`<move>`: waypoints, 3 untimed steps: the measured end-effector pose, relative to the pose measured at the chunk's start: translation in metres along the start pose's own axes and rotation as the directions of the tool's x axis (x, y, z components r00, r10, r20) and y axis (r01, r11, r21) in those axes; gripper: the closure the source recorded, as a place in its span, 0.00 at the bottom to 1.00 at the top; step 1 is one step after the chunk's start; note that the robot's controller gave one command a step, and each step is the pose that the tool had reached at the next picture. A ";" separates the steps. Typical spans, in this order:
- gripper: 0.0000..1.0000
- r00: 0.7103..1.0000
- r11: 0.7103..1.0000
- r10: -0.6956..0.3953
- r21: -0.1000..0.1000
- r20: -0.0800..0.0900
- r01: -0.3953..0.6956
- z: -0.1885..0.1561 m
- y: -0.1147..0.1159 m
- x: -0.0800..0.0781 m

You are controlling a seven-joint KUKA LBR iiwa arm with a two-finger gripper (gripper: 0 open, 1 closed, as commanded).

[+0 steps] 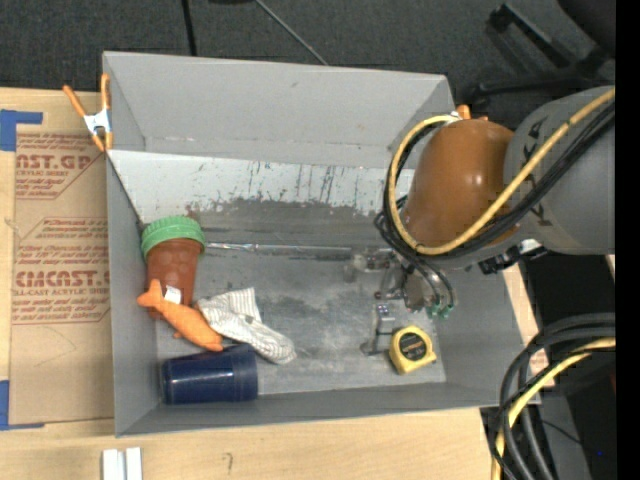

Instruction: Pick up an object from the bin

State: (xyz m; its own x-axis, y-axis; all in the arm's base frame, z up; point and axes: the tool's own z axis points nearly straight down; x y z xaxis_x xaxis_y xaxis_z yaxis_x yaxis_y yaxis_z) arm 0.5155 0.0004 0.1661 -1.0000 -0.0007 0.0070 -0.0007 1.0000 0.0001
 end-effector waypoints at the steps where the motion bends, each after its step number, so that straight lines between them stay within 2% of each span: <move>1: 0.00 1.000 1.000 0.000 0.000 0.008 0.000 -0.004 0.000 -0.002; 2: 0.00 1.000 1.000 0.000 -0.001 0.012 0.000 0.017 -0.032 -0.006; 3: 0.00 0.996 0.996 0.095 -0.001 0.005 -0.095 0.029 -0.063 0.000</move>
Offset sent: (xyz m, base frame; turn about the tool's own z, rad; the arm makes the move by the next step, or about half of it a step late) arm 0.0073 -0.0613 -0.0357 0.0089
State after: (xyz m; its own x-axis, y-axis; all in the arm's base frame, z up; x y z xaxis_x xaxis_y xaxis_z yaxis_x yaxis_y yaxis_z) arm 0.5155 -0.0622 0.1376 -0.9956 0.0939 0.0022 0.0939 0.9956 0.0005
